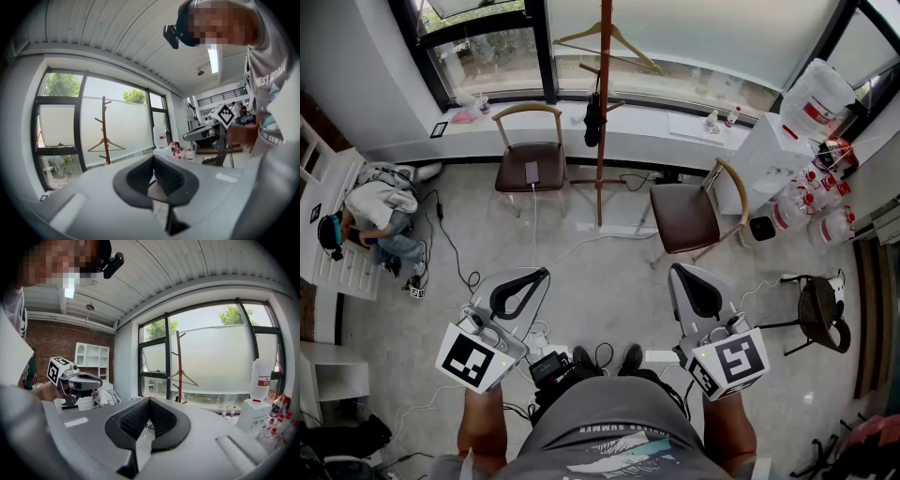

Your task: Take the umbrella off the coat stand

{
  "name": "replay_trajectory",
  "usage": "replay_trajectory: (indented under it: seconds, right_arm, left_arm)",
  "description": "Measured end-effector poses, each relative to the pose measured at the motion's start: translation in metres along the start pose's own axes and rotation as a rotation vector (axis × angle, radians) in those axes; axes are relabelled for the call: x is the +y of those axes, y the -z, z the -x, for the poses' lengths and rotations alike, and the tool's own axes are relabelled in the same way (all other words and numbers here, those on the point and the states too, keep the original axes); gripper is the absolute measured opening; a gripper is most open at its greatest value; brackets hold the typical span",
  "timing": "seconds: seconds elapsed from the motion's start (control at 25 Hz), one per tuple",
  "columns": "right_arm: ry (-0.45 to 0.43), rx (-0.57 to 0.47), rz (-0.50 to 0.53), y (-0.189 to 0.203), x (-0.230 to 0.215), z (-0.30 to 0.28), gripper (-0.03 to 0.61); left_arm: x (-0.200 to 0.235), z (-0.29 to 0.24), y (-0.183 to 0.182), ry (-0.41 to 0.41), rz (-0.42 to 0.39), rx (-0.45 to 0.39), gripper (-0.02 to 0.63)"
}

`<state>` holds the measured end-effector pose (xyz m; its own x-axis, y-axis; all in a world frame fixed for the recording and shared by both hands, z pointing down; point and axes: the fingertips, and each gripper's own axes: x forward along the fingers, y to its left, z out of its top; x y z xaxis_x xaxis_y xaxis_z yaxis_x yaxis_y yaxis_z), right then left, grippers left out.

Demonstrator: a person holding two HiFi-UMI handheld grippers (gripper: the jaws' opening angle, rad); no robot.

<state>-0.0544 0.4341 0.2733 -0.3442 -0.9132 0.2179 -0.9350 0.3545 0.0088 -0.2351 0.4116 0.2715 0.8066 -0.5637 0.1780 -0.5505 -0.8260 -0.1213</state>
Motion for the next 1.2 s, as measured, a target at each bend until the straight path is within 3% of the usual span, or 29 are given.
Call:
replay_trajectory:
  seconds: [0.76, 1.2]
  right_arm:
    - [0.037, 0.002, -0.013, -0.003, 0.037, -0.016, 0.0]
    - [0.005, -0.029, -0.086, -0.001, -0.004, -0.044, 0.002]
  left_arm:
    - [0.023, 0.025, 0.011, 0.053, 0.001, -0.019, 0.003]
    - [0.033, -0.012, 0.016, 0.027, 0.013, 0.011, 0.003]
